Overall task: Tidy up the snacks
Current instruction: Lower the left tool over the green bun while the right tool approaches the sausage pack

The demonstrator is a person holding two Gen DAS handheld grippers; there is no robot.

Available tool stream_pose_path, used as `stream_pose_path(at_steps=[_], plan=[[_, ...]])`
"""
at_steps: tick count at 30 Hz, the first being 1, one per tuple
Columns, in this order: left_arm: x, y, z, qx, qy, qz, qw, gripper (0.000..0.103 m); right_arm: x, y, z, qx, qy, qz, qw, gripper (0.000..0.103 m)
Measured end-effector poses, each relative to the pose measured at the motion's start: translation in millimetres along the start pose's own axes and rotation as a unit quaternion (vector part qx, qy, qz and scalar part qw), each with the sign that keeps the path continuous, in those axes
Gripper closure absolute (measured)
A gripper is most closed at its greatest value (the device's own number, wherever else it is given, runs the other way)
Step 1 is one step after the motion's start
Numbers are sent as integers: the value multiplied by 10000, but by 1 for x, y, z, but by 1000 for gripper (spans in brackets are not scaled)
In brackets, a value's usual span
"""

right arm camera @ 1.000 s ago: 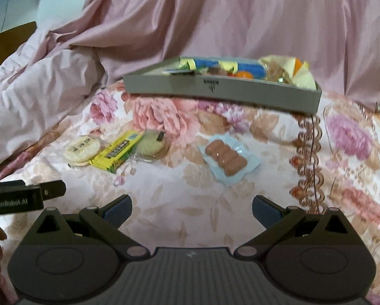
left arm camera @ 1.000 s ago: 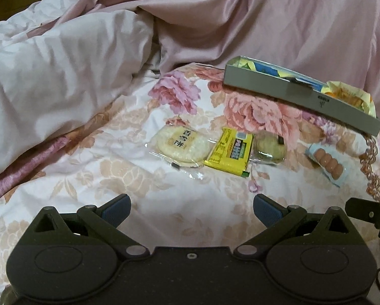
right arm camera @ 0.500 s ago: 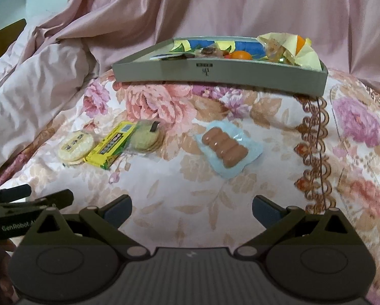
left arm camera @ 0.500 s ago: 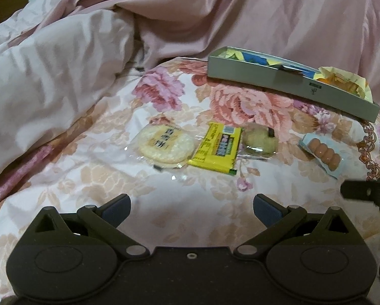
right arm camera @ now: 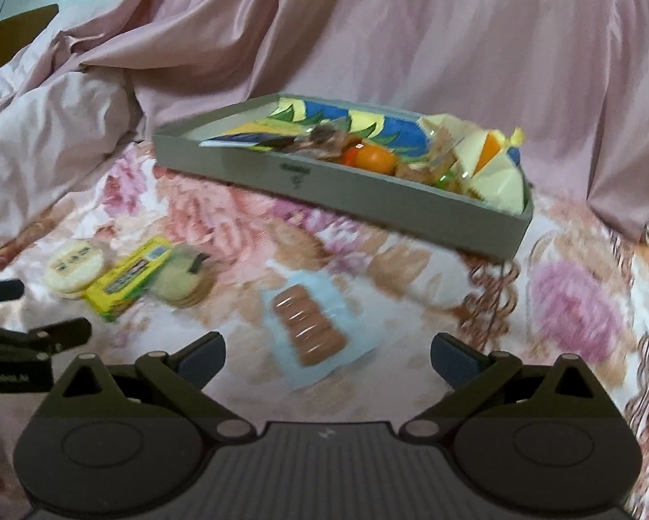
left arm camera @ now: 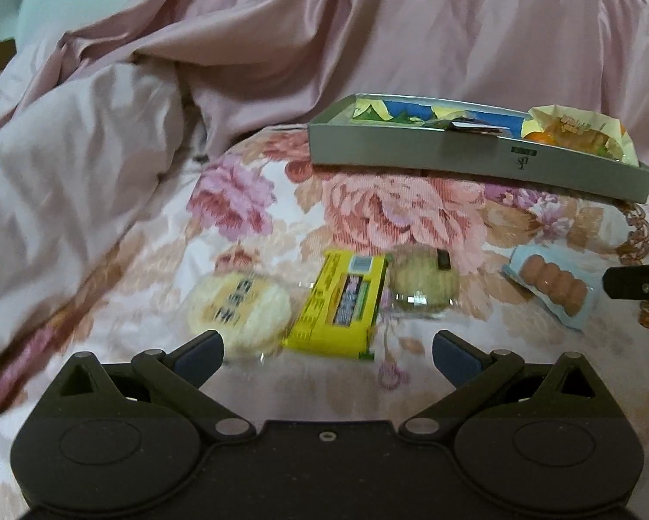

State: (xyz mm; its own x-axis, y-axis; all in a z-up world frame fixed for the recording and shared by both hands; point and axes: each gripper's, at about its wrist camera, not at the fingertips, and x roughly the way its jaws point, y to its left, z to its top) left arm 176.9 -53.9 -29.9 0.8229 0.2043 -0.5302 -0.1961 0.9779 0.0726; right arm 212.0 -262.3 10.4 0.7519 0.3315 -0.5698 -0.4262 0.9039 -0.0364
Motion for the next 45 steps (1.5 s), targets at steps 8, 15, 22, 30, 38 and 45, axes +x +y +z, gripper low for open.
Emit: stream_pose_path(at_steps=[8,15,22,30,38,45], plan=[[29,-22,19,559,-126,-87,9983,1,29,-14,-2,-298,141,125,9994,0],[49,-45,32,1191,-136,-156,9927,1,47,-15,-5,-184,315,488,9981,0],[62,-60,42,1230,-45,-229,9921,1,53,-5,-8,-428,384,547,9968,0],[72,-74,47,1352,23,-211,9906,1,58,2,-11,-627,183,527,9965,0],[80,-80,47,1322,132,-180,9910,1,66,5,-14,-648,108,478,9967,1],[83,-83,52,1342,130,-181,9907,1,74,4,-14,-316,85,541,9980,4]])
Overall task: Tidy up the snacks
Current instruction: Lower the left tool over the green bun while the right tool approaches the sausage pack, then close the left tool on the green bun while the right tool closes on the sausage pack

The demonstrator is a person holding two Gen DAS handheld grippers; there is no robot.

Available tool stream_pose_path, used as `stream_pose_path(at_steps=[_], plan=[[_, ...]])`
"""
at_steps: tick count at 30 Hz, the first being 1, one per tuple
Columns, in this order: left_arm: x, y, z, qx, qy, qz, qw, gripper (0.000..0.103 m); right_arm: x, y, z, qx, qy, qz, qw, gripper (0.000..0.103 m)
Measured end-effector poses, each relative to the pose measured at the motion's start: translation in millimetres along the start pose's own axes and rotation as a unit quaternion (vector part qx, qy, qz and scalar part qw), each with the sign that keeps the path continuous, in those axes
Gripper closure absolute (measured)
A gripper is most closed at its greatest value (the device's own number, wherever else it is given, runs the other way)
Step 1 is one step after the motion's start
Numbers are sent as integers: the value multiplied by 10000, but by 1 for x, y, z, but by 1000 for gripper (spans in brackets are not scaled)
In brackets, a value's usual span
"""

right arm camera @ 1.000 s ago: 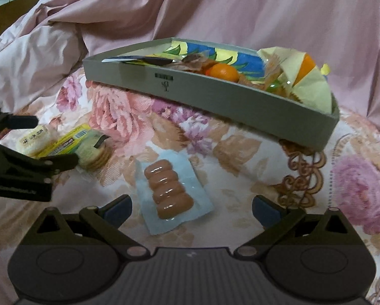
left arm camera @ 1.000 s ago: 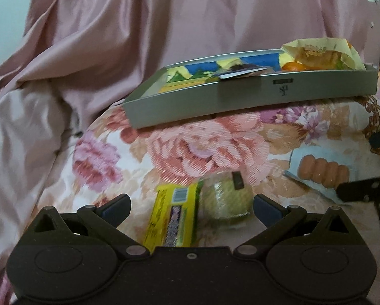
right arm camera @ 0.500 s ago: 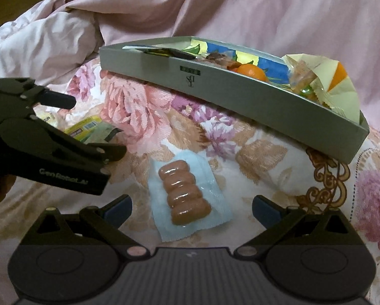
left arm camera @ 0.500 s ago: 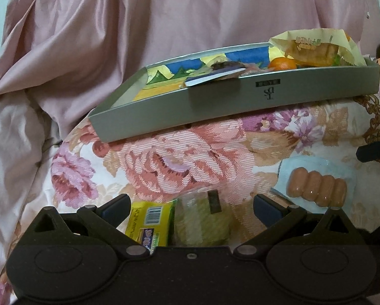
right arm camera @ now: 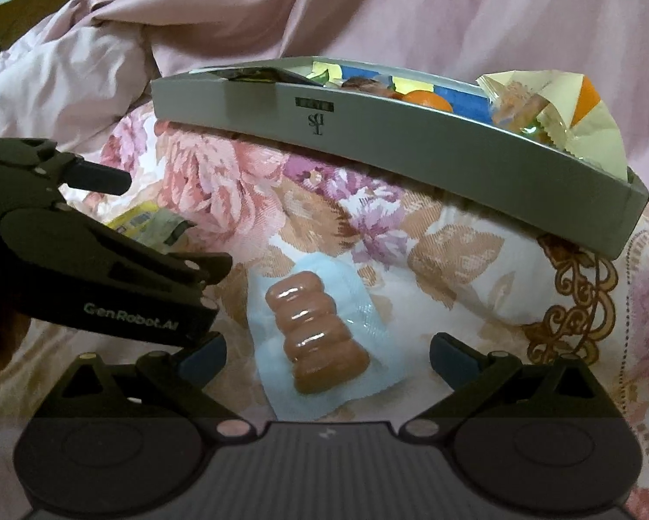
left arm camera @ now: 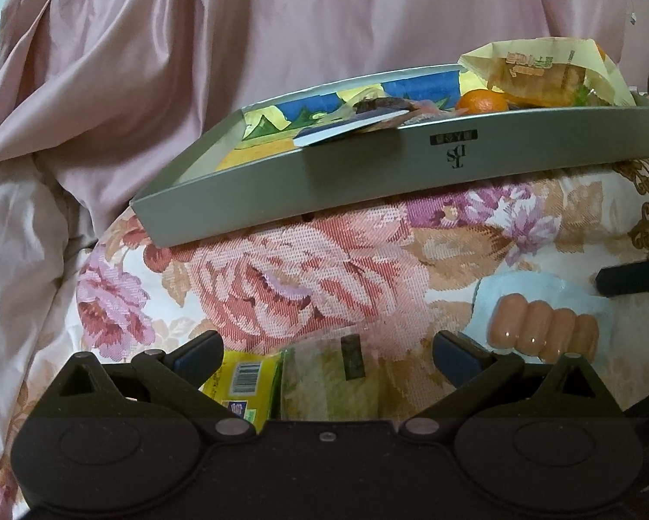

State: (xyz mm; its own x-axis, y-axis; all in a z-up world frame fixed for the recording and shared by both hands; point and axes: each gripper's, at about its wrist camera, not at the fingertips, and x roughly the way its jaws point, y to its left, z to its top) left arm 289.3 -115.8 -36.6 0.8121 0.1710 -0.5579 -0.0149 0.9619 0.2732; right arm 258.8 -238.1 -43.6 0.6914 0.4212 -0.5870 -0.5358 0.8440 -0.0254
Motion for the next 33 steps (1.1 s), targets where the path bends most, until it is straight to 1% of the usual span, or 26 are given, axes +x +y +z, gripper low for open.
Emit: stream_pose_path(at_steps=[3,8,10,15,17,21,24,27,28,31,33], plan=[[-1,4,0,-128,-10,-102,9999,1,0,2,0,-28,22,105,9999,10],[-5,9,-2,-265,-33,-389,9989,4,-2,2,1,-33,83,263,9996,13],[-5,7,-2,-255,-36,-420,9988,10,0,2,1,-63,155,274,9995,13],[-2,5,-3,-307,50,-570,9979,16,0,5,0,-127,153,255,9995,13],[0,6,-4,-405,125,-652,9970,19,0,4,-1,-108,146,257,9995,13],[7,12,-7,-643,296,-705,9950,24,1,5,-1,-106,133,248,9995,13],[12,20,-10,-939,456,-806,9913,32,1,3,-1,-79,121,248,9996,15],[14,26,-14,-1208,479,-889,9875,36,0,2,-1,-70,112,244,9996,18],[15,27,-15,-1213,479,-890,9875,38,-1,2,-1,-71,113,243,9996,18],[14,26,-16,-1182,475,-914,9876,48,-1,3,0,-86,150,262,9995,25],[14,26,-16,-1181,472,-933,9875,49,-2,4,0,-129,163,270,9994,30]])
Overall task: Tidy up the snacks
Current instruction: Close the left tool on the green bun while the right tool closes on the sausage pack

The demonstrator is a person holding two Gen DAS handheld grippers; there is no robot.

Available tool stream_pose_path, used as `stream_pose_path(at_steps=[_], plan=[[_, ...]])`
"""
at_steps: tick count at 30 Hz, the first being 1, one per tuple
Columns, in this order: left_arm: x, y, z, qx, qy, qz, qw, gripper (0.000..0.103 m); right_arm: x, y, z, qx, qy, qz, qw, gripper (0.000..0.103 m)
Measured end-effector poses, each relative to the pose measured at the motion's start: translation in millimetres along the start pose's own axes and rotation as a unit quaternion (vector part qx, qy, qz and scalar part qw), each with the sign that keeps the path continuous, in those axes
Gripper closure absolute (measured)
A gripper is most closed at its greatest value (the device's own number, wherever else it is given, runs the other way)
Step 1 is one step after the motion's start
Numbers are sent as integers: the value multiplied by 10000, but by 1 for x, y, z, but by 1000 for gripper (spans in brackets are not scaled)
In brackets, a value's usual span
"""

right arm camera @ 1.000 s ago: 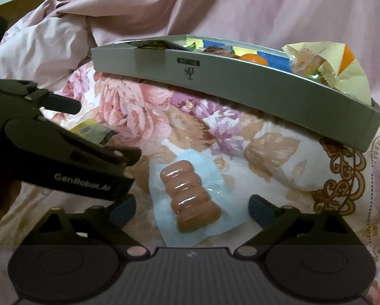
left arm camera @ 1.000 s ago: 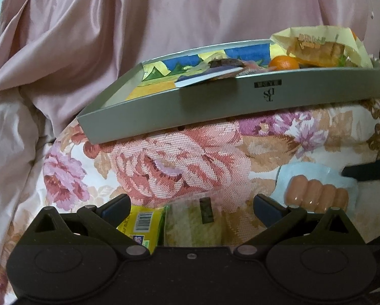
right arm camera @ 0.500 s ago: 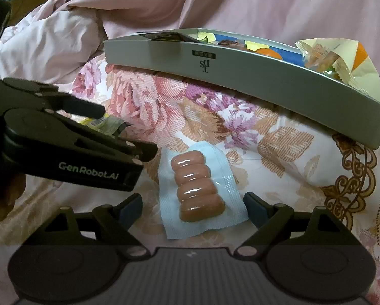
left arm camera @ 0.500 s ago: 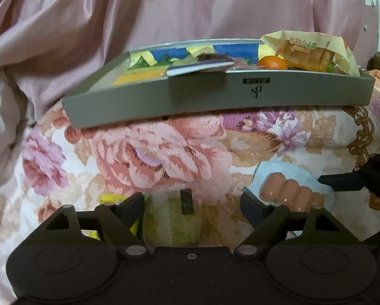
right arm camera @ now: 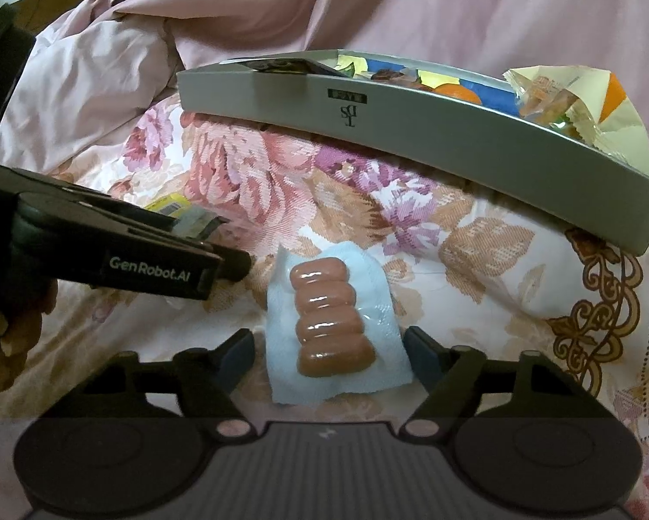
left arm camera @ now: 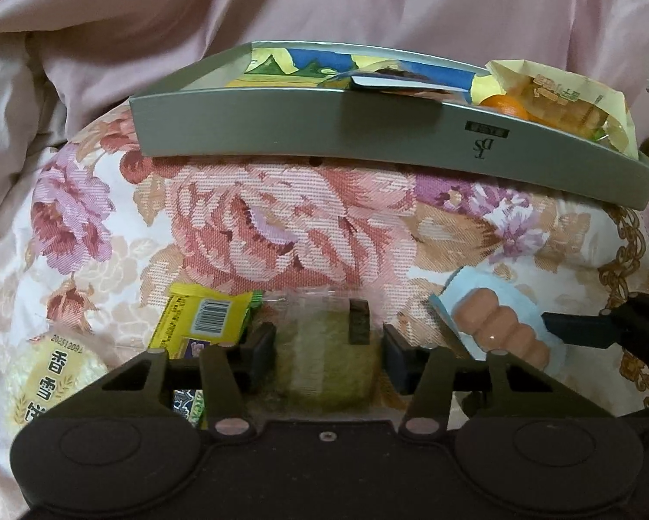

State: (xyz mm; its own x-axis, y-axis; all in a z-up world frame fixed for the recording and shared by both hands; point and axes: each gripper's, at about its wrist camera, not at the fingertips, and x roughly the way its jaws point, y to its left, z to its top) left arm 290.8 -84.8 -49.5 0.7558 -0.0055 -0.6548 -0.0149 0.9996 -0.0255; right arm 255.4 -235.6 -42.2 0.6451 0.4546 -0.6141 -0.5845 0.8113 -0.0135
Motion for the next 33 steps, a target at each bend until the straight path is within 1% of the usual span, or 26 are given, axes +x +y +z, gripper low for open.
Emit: stream_pose_path(at_steps=[2,5,6,7,9,13,15,17,18,20,24,33], plan=[[1,-1,1,-10,-6,2,10000,49,-1,1,1,-30,-3,-10,10000,34],[0,0,-1,-24,-11,-4,10000,49,-1,0,1,11,-14,11,10000,34],[1,-1,0,-13,-9,-8,10000,48,0,-1,1,25,-26,19,10000,32],[1,-1,0,-1,-3,-7,10000,45,0,-1,1,36,-46,30,10000,30],[2,-3,0,38,18,-21,10000,42,2,-1,1,41,-60,59,10000,21],[2,-5,0,41,42,-11,10000,42,3,2,0,-39,-53,32,10000,20],[3,-3,0,32,51,-24,10000,44,2,2,0,-22,-47,15,10000,23],[2,-2,0,39,51,-16,10000,49,2,1,0,-10,-50,-16,10000,27],[1,-2,-1,35,51,-24,10000,50,1,1,0,1,-63,-42,10000,31],[-1,-2,-1,34,57,-38,10000,51,0,0,0,5,-79,-62,9999,34],[-3,-4,-4,32,42,-32,10000,52,-2,2,-1,-43,-65,-90,9999,38],[-4,-4,-7,74,3,-50,10000,52,-2,5,-1,-99,-117,-152,9998,38]])
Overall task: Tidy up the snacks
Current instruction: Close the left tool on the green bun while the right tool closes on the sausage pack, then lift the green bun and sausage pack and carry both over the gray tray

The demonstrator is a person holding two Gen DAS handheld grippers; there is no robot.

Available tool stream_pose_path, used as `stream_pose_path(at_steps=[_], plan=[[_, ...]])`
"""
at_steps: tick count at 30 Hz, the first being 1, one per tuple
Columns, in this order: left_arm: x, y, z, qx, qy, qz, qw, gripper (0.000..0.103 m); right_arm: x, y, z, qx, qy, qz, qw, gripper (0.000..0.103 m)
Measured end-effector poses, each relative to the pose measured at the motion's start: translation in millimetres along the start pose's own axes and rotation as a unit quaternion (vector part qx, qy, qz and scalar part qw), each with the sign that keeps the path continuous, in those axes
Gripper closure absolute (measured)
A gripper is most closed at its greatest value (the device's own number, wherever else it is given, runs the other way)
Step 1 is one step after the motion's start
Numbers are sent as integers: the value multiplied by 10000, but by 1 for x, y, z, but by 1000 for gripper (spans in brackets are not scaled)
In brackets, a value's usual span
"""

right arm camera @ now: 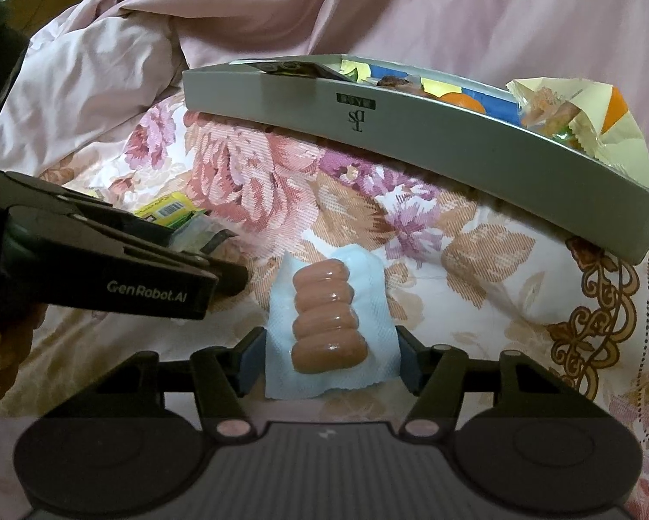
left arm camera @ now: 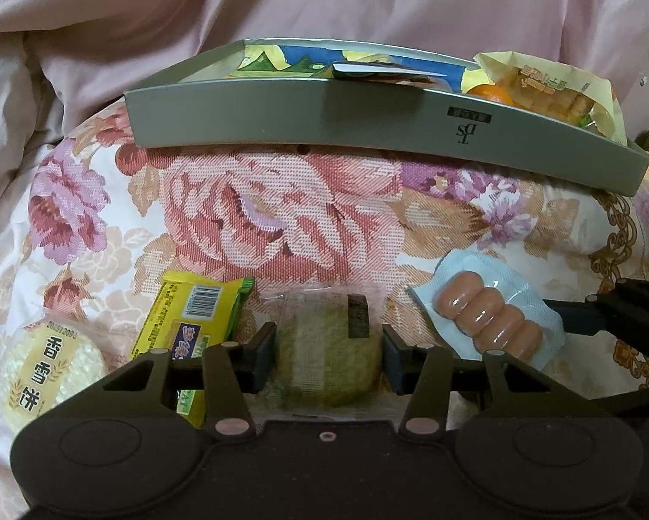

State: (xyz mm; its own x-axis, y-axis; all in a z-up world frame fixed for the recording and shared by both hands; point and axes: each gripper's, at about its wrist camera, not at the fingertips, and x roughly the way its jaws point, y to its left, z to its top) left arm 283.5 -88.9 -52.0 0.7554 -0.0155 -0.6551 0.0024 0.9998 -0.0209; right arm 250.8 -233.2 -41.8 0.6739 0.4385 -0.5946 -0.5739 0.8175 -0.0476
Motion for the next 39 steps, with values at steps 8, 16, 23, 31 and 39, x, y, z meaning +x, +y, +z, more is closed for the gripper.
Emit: stream_pose_path(at_steps=[8,16,23,31,39], plan=[[-11,2,3,51,-47,261,9996,52,-5,6,0,-164,-112,-172,9997,41],[-45,5,13,-57,-658,575,9962,52,-15,20,0,-719,-477,-314,9958,44],[-71,7,20,-244,-1115,822,9900,52,-24,34,-4,-1243,-791,-491,9879,46],[-94,10,39,-491,-1687,1039,9790,52,-58,43,-4,-1395,-1950,-422,9699,46],[-82,12,75,-931,-1989,964,9708,52,-74,21,8,-704,-2725,-1010,9543,44]])
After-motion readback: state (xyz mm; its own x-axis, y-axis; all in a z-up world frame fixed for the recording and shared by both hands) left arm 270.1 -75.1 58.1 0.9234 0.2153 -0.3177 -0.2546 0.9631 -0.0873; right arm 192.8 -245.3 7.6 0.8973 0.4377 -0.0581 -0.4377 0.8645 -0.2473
